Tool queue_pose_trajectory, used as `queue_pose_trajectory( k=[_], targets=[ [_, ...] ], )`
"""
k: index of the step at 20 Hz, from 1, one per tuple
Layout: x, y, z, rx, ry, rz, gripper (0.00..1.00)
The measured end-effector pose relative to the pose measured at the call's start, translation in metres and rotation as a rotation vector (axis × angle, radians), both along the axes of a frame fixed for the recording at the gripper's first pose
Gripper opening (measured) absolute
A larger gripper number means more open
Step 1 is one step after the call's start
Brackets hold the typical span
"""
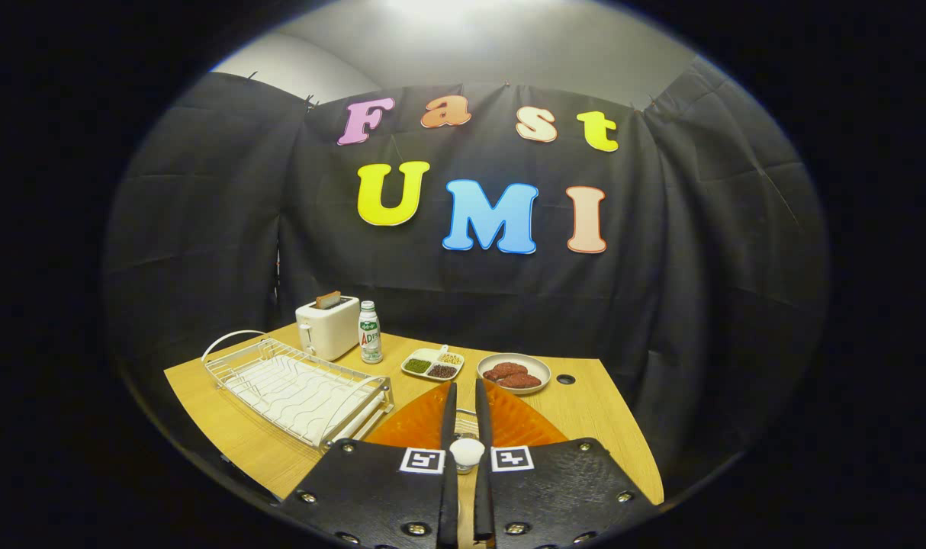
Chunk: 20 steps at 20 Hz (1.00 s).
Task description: Take the plate from the dish rack, then take the spoon from the basket and place it into the plate.
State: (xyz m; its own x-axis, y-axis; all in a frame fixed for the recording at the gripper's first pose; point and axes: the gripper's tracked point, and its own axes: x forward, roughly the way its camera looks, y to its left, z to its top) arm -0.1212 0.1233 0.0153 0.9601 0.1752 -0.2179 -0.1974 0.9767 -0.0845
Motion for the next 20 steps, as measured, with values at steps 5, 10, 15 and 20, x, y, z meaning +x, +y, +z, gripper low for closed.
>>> queue_pose_trajectory(
  k=[5, 10, 15, 20],
  targets=[
    [-0.018, 0.008, 0.0, -0.038, 0.033, 0.005, 0.08],
    [-0.024, 0.026, -0.004, -0.041, 0.06, 0.018, 0.08],
    [-0.023, 0.041, -0.023, -0.026, 0.128, 0.028, 0.08],
    [-0.018, 0.055, -0.043, -0.03, 0.204, 0.038, 0.08]
  ],
)
